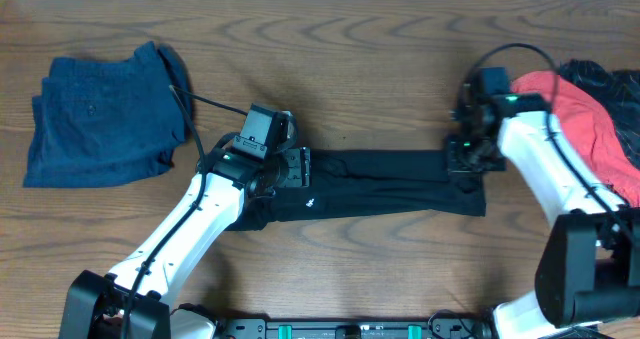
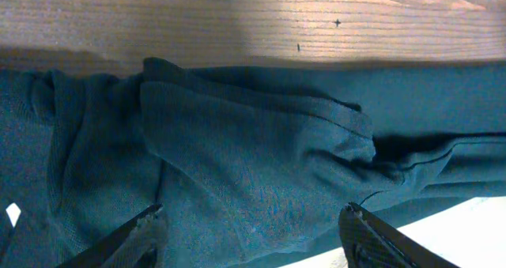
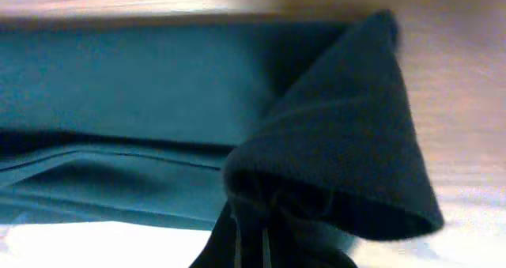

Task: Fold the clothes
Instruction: 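Lift the strip's right end with the right gripper and fold it leftward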

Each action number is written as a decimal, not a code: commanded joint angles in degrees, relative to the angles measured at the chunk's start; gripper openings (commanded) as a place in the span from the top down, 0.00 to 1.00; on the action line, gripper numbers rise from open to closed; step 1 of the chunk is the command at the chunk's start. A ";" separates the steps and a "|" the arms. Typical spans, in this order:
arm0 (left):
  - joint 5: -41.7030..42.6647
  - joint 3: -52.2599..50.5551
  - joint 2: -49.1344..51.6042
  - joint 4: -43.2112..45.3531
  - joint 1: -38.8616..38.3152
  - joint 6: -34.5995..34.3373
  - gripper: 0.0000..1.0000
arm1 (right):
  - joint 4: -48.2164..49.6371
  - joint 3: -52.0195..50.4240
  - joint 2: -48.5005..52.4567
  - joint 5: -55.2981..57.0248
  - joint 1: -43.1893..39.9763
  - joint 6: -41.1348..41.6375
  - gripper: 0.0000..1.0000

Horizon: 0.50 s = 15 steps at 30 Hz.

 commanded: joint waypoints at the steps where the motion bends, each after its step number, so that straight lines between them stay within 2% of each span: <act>1: -0.70 0.90 -0.09 -0.24 0.09 0.72 0.29 | 0.98 -0.31 -0.76 -0.24 4.09 1.81 0.98; 15: -0.72 0.90 -0.09 -1.27 0.09 0.74 0.29 | 4.76 -0.35 2.56 -0.46 13.62 4.42 0.96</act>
